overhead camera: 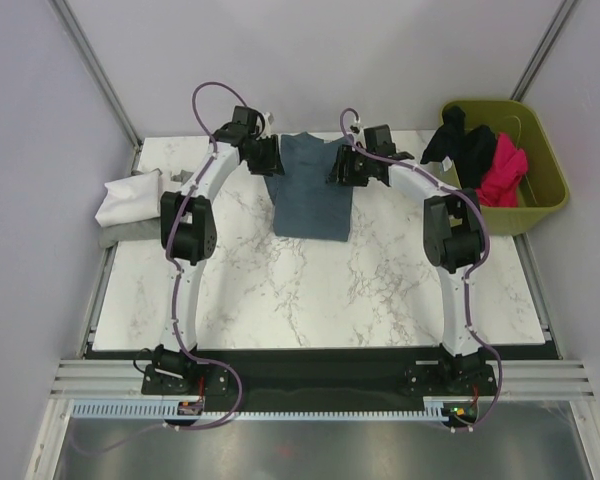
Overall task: Fold and stack the t-shirts
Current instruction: Fold the tshirt
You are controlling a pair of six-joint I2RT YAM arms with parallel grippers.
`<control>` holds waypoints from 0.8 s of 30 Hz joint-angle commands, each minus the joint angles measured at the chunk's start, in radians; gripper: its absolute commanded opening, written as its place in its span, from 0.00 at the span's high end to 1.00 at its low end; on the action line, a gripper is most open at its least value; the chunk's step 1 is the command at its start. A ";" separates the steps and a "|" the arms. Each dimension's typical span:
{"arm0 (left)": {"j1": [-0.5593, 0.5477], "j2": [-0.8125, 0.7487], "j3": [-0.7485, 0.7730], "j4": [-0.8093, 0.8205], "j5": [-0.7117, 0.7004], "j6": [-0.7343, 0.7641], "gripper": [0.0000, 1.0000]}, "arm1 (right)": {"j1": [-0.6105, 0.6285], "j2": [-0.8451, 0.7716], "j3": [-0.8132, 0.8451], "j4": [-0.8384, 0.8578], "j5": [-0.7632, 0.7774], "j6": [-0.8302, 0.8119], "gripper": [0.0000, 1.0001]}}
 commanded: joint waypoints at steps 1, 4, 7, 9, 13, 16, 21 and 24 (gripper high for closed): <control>-0.008 -0.083 0.047 0.042 -0.088 0.058 0.50 | -0.012 -0.059 0.041 0.031 0.044 -0.041 0.38; 0.007 -0.196 -0.042 0.005 -0.060 0.048 0.42 | -0.044 -0.182 -0.045 0.010 0.029 -0.014 0.36; 0.030 -0.304 -0.222 -0.026 0.071 0.022 0.42 | -0.075 -0.279 -0.201 -0.004 -0.051 0.035 0.35; 0.038 -0.335 -0.331 -0.081 0.129 0.023 0.43 | -0.090 -0.316 -0.334 -0.001 -0.129 0.069 0.36; 0.045 -0.379 -0.520 -0.090 0.295 0.002 0.43 | -0.098 -0.378 -0.539 0.069 -0.269 0.182 0.35; 0.054 -0.370 -0.626 -0.020 0.474 -0.047 0.43 | -0.098 -0.378 -0.648 0.125 -0.325 0.235 0.34; 0.055 -0.324 -0.646 0.020 0.536 -0.070 0.43 | -0.100 -0.336 -0.696 0.154 -0.346 0.266 0.33; 0.055 -0.298 -0.637 0.025 0.528 -0.073 0.43 | -0.096 -0.312 -0.690 0.149 -0.349 0.266 0.33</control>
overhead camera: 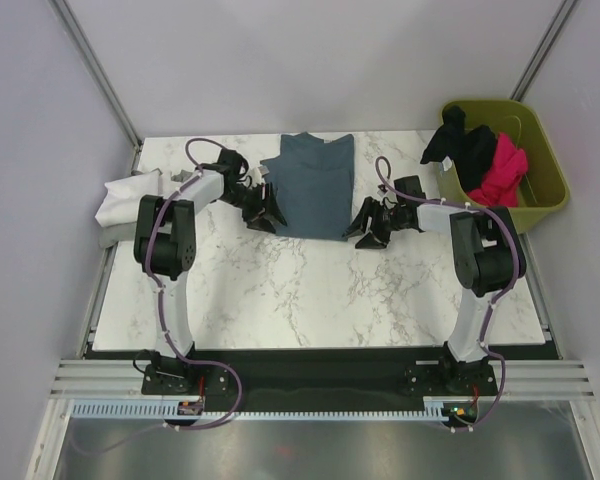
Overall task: Fold and stack the t-shirts
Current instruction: Fold the tshirt
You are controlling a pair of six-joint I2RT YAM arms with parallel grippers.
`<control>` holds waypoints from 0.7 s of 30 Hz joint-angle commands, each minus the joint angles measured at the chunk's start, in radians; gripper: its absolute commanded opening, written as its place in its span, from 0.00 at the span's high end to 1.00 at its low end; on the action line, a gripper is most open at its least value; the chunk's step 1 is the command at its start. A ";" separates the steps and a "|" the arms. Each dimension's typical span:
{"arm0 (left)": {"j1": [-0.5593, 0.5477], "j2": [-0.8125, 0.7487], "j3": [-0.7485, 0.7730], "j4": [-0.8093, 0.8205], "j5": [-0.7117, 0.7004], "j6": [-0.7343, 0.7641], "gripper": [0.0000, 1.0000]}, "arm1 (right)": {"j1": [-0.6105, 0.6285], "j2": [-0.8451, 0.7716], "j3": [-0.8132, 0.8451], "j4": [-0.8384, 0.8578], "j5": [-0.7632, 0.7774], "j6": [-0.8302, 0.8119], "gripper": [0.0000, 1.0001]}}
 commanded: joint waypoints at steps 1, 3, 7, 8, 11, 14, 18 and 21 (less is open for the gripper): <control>0.002 0.006 0.027 0.053 0.077 -0.043 0.43 | 0.000 0.023 0.019 0.064 -0.034 0.023 0.33; 0.002 0.032 0.027 0.066 0.074 -0.049 0.43 | 0.002 0.035 0.022 0.073 -0.030 0.030 0.33; 0.002 0.066 0.036 0.070 0.045 -0.047 0.43 | 0.006 0.066 0.037 0.082 -0.028 0.039 0.33; 0.002 0.070 0.045 0.069 0.037 -0.047 0.43 | 0.008 0.071 0.042 0.082 -0.028 0.039 0.34; 0.002 0.084 0.042 0.058 0.034 -0.044 0.43 | 0.008 0.083 0.046 0.082 -0.025 0.043 0.34; 0.003 0.060 0.037 0.029 0.022 -0.030 0.43 | 0.008 0.083 0.048 0.079 -0.027 0.046 0.34; 0.032 -0.031 0.004 0.015 0.025 -0.029 0.43 | 0.008 0.071 0.042 0.085 -0.034 0.056 0.34; 0.048 -0.104 -0.018 0.006 0.038 -0.029 0.43 | 0.008 0.065 0.033 0.102 -0.034 0.066 0.34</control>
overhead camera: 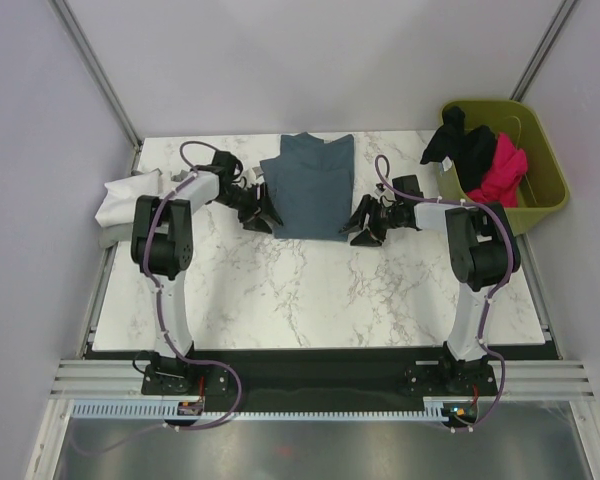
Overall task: Fold and stack the t-shirts
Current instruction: Fold the tshirt
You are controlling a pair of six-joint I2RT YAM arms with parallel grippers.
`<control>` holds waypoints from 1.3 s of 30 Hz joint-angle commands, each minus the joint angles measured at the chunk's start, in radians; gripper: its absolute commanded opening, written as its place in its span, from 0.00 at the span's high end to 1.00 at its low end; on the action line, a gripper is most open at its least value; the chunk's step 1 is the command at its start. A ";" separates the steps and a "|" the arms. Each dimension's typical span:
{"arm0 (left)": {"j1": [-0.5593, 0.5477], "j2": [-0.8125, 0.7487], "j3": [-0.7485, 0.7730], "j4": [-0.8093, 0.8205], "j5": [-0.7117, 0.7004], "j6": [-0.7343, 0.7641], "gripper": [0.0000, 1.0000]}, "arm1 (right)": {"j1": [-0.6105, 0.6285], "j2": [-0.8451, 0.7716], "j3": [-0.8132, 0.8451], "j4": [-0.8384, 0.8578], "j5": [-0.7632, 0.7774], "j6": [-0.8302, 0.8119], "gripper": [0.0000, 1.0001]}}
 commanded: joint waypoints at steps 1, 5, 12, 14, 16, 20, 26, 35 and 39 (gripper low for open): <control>0.028 -0.148 -0.017 -0.020 0.017 -0.012 0.43 | 0.007 0.005 0.001 0.031 0.028 0.006 0.34; 0.028 -0.153 -0.095 0.004 0.040 -0.041 0.42 | 0.010 0.014 0.001 0.034 0.034 0.006 0.34; 0.028 -0.065 -0.085 0.026 0.060 -0.068 0.42 | 0.021 0.028 0.007 0.027 0.045 -0.004 0.35; 0.028 -0.039 -0.077 0.029 0.061 -0.072 0.42 | 0.024 0.029 0.004 0.028 0.050 -0.002 0.35; 0.028 -0.021 -0.072 0.038 0.063 -0.081 0.42 | 0.027 0.034 0.001 0.031 0.053 0.001 0.34; 0.023 0.030 -0.060 0.053 0.063 -0.089 0.41 | 0.033 0.055 0.012 0.033 0.056 0.003 0.35; 0.012 0.077 -0.022 0.066 0.055 -0.097 0.41 | 0.038 0.092 0.050 0.027 0.059 -0.005 0.37; 0.003 0.106 0.003 0.084 0.052 -0.109 0.55 | 0.039 0.092 0.044 0.024 0.067 -0.022 0.44; 0.003 0.111 -0.005 0.096 0.053 -0.121 0.84 | 0.039 0.095 0.034 0.047 0.065 -0.030 0.61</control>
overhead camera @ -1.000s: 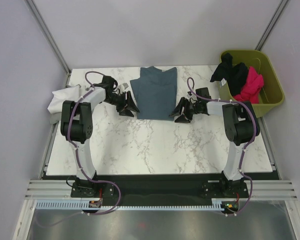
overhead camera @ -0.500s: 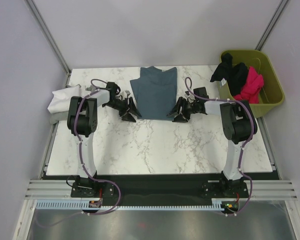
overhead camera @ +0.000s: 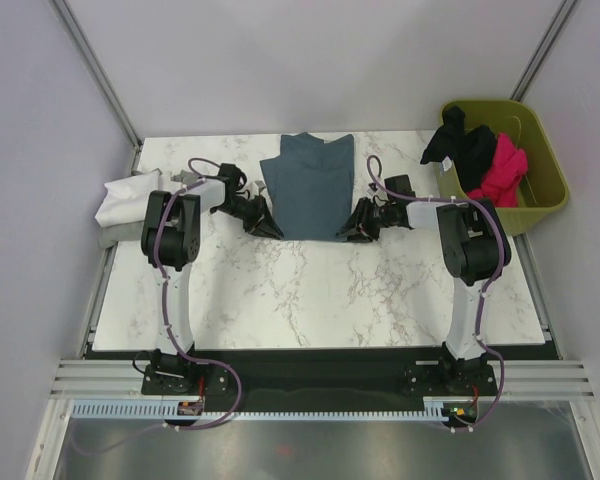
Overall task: Fold and stack the t-shirts
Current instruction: Fold the tshirt
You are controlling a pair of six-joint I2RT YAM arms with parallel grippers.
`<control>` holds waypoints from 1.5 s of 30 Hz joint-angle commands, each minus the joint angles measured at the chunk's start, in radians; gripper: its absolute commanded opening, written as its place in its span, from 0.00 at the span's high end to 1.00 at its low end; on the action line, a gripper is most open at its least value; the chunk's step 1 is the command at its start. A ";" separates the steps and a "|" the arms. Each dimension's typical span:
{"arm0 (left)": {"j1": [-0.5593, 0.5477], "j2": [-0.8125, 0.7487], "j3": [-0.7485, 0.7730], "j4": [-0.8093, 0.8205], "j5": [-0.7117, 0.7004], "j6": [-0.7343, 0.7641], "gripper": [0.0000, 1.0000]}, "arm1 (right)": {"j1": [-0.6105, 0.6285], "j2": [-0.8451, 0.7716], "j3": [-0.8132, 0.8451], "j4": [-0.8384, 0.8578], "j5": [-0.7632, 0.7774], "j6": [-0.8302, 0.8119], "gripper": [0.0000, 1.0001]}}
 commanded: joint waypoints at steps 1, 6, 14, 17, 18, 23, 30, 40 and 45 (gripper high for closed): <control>-0.003 0.002 0.009 0.036 -0.008 -0.019 0.90 | 0.007 0.028 -0.012 0.013 0.061 -0.043 0.67; -0.003 -0.057 -0.060 0.053 0.024 -0.029 0.98 | 0.006 -0.016 -0.017 0.009 0.058 -0.057 0.91; -0.006 -0.257 -0.195 0.058 0.028 -0.032 0.98 | 0.006 -0.209 -0.138 -0.031 0.062 -0.059 1.00; -0.013 -0.320 -0.249 0.058 0.028 -0.032 0.98 | 0.006 -0.295 -0.196 -0.045 0.062 -0.060 1.00; -0.016 -0.358 -0.266 0.058 0.028 -0.032 0.98 | 0.006 -0.316 -0.219 -0.052 0.059 -0.062 1.00; -0.039 -0.499 -0.385 0.058 0.028 -0.032 0.98 | 0.006 -0.460 -0.255 -0.112 0.055 -0.086 1.00; -0.077 -0.697 -0.508 0.116 0.094 -0.141 0.98 | 0.006 -0.610 -0.256 -0.233 0.067 -0.149 1.00; -0.049 -0.782 -0.574 0.114 0.055 -0.131 0.98 | 0.006 -0.592 -0.198 -0.201 0.059 -0.154 1.00; -0.022 -0.685 -0.518 0.119 0.059 -0.131 0.98 | 0.004 -0.493 -0.144 -0.132 0.056 -0.119 1.00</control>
